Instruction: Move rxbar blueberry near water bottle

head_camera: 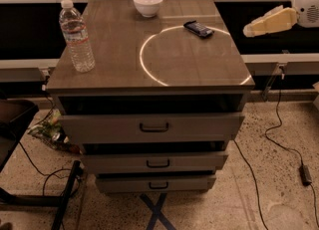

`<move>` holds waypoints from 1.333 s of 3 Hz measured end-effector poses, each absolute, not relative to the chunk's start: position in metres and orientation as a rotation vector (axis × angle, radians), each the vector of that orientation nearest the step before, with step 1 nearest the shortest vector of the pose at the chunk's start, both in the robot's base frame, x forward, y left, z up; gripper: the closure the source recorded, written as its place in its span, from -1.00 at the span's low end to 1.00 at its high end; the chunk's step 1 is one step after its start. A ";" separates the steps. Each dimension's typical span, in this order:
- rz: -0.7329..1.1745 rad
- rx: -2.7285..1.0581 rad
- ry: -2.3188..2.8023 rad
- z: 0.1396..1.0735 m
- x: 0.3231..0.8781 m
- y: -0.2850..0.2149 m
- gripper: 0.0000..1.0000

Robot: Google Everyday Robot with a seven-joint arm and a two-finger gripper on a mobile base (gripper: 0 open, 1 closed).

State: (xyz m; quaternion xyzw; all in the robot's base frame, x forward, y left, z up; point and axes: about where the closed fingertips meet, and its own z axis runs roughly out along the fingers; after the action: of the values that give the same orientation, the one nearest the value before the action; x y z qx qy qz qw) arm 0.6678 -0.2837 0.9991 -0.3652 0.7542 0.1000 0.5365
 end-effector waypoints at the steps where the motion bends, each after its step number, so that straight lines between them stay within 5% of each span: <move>1: 0.238 -0.869 1.795 0.999 0.668 -0.284 -1.00; 4: 0.425 -0.751 1.772 0.930 0.790 -0.222 -1.00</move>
Offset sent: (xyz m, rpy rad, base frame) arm 0.0646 0.0323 -0.0423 0.1824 0.0288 -0.0005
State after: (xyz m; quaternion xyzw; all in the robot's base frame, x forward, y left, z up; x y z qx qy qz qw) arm 0.7895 -0.2220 0.9296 -0.3174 0.7493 0.1797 0.5527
